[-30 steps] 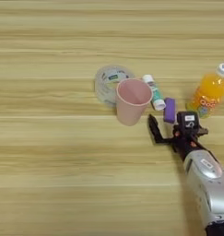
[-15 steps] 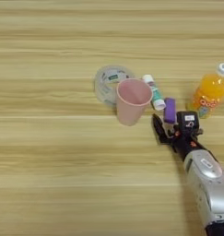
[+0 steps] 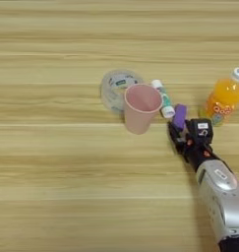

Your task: Move the objects on the table

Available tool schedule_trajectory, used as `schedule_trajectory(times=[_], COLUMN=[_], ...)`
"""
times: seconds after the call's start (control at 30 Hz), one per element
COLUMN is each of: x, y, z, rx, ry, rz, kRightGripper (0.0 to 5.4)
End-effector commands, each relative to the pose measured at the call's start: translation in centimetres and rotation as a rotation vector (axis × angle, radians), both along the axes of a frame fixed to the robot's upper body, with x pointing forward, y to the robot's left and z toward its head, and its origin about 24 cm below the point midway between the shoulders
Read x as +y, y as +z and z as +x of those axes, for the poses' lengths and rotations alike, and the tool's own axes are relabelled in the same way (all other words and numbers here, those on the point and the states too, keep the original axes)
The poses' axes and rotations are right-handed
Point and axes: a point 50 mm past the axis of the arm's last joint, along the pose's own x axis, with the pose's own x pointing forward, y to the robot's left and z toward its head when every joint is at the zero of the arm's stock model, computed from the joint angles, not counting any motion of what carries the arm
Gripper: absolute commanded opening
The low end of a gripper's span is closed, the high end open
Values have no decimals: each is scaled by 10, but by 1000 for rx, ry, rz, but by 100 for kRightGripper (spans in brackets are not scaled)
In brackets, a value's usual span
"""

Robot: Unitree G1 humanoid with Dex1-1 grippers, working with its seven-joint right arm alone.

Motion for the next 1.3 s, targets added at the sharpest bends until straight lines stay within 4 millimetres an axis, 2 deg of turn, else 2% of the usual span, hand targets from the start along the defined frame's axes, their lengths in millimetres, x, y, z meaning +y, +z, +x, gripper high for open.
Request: schedule_trajectory(times=[0.03, 0.17, 0.5, 0.73, 1.13, 1.17, 1.3], x=[-4, -5, -12, -22, -20, -19, -17], y=[12, 13, 17, 19, 13, 13, 15], z=[7, 6, -2, -18, -26, -26, -25], rx=[-55, -56, -56, -34, 13, 13, -6], ry=[-30, -39, -66, -85, -62, -56, -42], rz=[6, 6, 0, -35, -48, -50, -63], kRightGripper=[173, 141, 141, 141, 141, 170, 209])
